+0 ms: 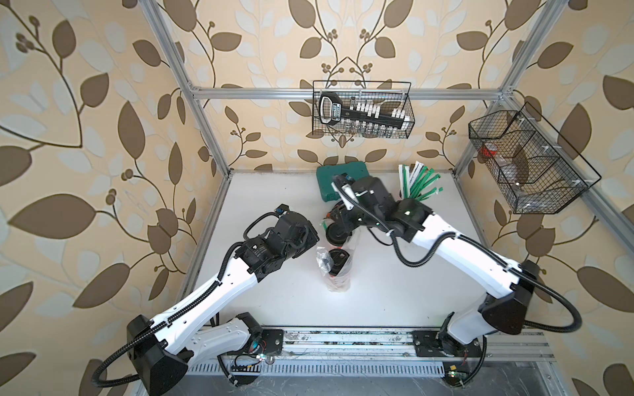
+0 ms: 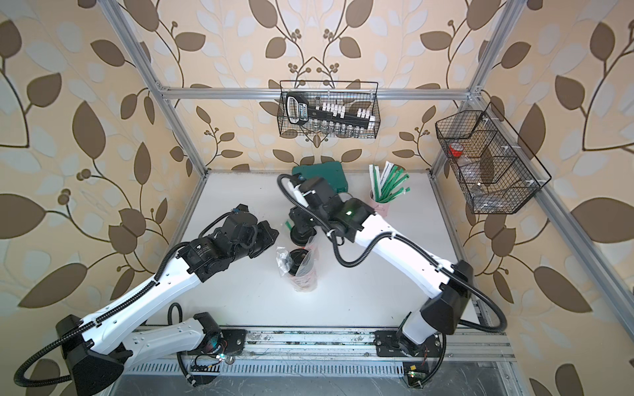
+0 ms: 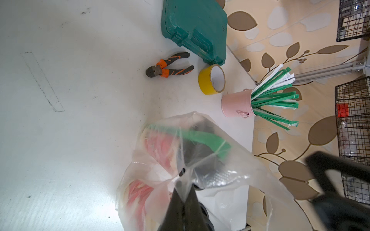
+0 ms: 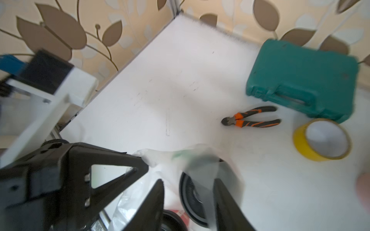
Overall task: Pack milk tea into plastic carrier bags
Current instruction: Place the straw in the plastic carrier bag, then pick up the straw from the container.
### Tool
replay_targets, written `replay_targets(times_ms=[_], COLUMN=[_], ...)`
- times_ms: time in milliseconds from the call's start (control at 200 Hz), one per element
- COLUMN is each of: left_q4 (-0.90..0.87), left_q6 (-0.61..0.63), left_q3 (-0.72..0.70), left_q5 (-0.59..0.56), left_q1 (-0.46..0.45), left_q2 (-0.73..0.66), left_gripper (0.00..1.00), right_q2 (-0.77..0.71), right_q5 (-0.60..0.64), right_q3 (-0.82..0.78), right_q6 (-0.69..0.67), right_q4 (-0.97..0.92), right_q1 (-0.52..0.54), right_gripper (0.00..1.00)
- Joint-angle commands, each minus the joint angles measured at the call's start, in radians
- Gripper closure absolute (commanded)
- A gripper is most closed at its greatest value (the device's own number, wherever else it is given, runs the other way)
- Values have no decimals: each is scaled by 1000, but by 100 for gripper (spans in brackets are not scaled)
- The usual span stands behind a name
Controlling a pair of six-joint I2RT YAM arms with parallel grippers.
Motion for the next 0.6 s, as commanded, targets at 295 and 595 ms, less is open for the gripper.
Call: replay_targets(times_ms=[295,595], left_q4=[-11,-39], left_q6=[4,22], left_q3=[-1,5], left_q5=[-5,-7], left_q1=[14,17], left_q2=[-20,-33], left_gripper=[72,57], right_q2=[15,242], right_q5=[-7,27], right_q3=[-100,37], right_q6=[-59,-68], right_q4=[36,89], right_q1=[-589,-647], right_gripper=[53,59])
